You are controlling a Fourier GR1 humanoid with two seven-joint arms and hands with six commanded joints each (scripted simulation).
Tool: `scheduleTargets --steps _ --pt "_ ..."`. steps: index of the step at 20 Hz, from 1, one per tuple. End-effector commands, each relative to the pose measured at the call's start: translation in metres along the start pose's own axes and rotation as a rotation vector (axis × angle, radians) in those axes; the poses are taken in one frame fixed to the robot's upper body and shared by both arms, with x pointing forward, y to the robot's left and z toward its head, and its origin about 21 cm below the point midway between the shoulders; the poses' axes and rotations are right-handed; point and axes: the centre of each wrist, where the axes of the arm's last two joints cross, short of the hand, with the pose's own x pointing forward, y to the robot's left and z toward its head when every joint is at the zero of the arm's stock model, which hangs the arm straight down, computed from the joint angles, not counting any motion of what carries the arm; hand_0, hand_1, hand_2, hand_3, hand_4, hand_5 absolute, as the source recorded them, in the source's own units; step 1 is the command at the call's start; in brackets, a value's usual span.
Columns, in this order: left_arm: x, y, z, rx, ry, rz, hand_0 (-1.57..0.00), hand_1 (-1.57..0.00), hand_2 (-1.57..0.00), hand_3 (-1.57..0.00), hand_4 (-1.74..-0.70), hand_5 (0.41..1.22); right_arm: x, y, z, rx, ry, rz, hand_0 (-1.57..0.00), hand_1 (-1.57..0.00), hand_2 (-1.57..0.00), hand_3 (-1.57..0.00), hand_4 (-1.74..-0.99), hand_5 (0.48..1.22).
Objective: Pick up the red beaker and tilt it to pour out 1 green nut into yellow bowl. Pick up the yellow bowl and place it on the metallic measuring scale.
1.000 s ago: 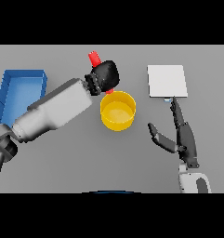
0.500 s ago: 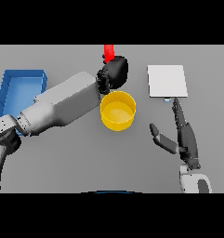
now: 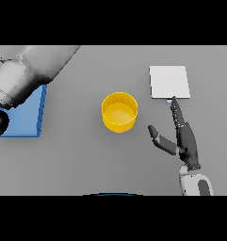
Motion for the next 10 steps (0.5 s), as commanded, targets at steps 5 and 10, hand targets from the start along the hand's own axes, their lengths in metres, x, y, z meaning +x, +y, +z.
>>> scheduleTargets --steps 5,10 --pt "-0.089 -0.07 0.032 -0.081 0.27 0.75 -1.57 -1.57 -1.57 -1.51 -1.74 1.221 0.0 -0.003 -0.004 0.02 -0.011 0.016 0.0 0.0 0.0 0.0 -1.114 0.578" --pt "-0.105 -0.178 0.074 -0.062 0.49 1.273 -1.57 -1.57 -1.57 -1.55 -1.74 1.221 -0.001 -0.005 -0.009 0.025 0.008 0.05 0.0 0.0 0.0 0.0 -1.127 0.606"
